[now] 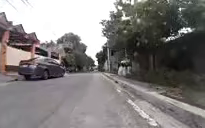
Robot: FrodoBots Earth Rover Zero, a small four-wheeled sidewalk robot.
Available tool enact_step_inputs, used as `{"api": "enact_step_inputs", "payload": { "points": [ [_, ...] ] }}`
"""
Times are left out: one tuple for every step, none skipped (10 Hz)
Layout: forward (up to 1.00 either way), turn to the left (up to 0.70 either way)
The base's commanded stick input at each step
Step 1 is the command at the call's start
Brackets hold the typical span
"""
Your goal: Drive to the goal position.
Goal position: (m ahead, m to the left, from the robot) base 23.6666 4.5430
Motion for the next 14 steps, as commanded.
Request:
{"api": "enact_step_inputs", "payload": {
  "points": [
    [1.0, 0.0],
    [1.0, 0.0],
    [1.0, 0.0],
    [1.0, 0.0],
    [1.0, -0.01],
    [1.0, -0.02],
    [1.0, -0.01],
    [1.0, 0.0],
    [1.0, 0.0],
    [1.0, -0.02],
    [1.0, -0.18],
    [1.0, -0.25],
    [1.0, -0.1],
    [1.0, 0.0]
  ]
}}
